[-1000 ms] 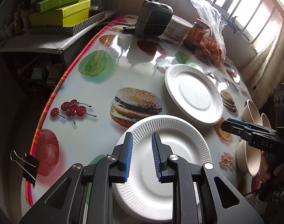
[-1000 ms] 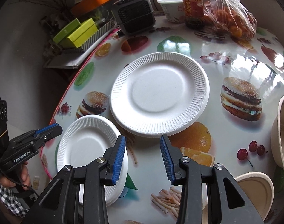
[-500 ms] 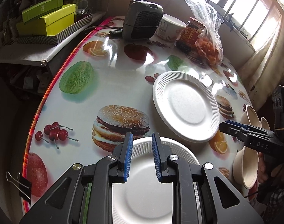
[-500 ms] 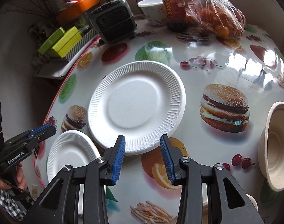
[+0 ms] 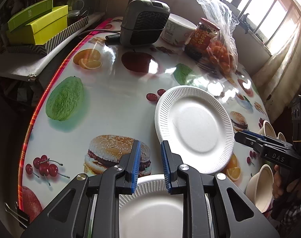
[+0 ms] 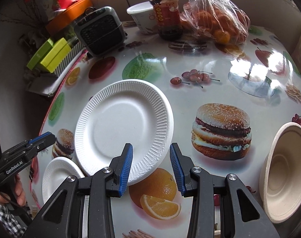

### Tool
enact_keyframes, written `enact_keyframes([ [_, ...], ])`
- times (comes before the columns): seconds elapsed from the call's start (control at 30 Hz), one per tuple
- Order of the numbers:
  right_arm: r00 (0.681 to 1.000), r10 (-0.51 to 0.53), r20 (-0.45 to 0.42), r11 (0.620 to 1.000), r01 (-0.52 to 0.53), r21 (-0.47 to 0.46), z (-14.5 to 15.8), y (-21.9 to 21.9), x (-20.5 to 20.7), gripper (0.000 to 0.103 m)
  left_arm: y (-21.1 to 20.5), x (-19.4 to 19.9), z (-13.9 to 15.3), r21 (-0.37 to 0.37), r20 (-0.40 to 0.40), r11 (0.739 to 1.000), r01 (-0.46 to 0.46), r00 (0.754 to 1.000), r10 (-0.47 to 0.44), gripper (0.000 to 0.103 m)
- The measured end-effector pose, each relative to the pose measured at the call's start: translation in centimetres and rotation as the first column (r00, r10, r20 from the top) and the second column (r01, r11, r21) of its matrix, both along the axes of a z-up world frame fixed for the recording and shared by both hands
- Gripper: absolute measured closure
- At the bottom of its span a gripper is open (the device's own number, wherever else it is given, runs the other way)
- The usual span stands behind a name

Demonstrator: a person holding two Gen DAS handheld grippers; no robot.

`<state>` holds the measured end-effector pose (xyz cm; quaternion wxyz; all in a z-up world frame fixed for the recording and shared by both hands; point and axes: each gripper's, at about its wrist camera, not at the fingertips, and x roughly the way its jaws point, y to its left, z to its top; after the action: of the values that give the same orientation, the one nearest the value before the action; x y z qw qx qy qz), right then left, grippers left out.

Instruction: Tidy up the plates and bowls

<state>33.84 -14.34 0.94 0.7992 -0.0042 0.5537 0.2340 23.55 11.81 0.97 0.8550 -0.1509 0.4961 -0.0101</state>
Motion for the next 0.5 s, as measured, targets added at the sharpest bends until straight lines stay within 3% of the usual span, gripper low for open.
enact_keyframes([
  [0.5,0.998,-0.06,-0.028,0.998,0.06,-0.013,-1.5,-0.7,3.2,0.065,0.3,3.5,-1.9,-0.048,-0.05,0.999,0.008,0.999,-0.01,0.081],
])
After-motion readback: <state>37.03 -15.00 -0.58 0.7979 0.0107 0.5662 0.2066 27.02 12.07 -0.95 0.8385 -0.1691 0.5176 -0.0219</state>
